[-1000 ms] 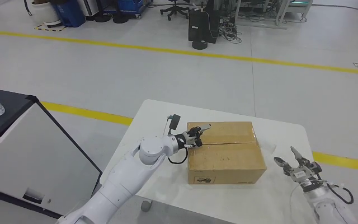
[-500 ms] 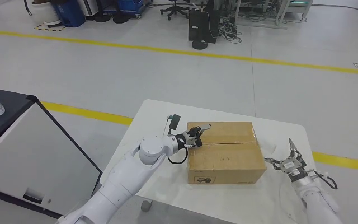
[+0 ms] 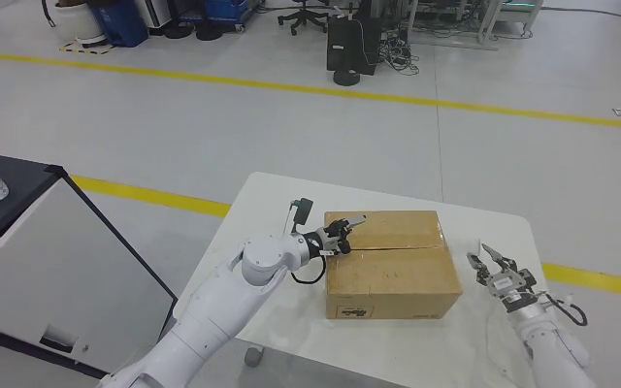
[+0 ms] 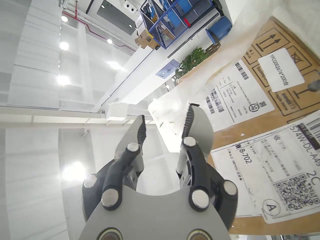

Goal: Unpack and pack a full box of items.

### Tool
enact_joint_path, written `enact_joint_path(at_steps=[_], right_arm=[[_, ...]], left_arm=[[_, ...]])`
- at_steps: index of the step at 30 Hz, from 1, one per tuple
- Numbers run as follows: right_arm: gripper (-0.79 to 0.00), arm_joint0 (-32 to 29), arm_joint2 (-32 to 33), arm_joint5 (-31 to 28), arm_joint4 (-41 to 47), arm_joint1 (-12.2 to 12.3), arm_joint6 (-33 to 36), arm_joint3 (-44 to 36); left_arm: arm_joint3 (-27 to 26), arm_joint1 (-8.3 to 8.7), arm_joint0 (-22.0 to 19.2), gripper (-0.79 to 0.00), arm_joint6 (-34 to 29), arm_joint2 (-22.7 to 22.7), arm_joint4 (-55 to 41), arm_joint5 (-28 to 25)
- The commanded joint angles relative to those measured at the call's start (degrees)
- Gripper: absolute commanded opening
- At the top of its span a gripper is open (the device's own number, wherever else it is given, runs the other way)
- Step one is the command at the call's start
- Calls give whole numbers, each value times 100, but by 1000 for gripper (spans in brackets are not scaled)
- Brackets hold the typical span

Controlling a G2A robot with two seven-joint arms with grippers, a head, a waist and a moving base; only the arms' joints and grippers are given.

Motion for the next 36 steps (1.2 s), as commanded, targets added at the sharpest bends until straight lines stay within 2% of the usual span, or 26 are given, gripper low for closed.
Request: enact_joint_path(at_steps=[1, 9, 12, 13, 15, 17, 18, 19, 24, 36], right_arm=[[-785, -35, 39, -301, -300, 12, -91, -171], [-785, -275, 206, -1466, -1490, 45, -414, -1140], [-785, -299, 207, -1726, -2005, 59, -456, -1437], [-739, -306, 205, -1804, -2198, 65, -470, -1515], [-539, -314, 164, -1900, -2498, 71, -429, -1691], [-425, -322, 127, -2005, -2827, 77, -436, -1830], [-271, -323, 106, -2028, -2916, 75, -454, -1874], [-172, -316, 77, -2029, -3020, 74, -471, -1907], [-105, -89, -133, -1885, -3292, 54, -534, -1785], [-89, 167, -492, -1805, -3654, 25, -217, -1778]], left_arm=[[0, 0, 0, 0, 0, 0, 0, 0], [0, 0, 0, 0, 0, 0, 0, 0], [0, 0, 0, 0, 0, 0, 0, 0], [0, 0, 0, 0, 0, 0, 0, 0], [0, 0, 0, 0, 0, 0, 0, 0], [0, 0, 0, 0, 0, 0, 0, 0], [0, 0, 0, 0, 0, 0, 0, 0], [0, 0, 0, 0, 0, 0, 0, 0], [0, 0, 0, 0, 0, 0, 0, 0], [0, 0, 0, 0, 0, 0, 0, 0]])
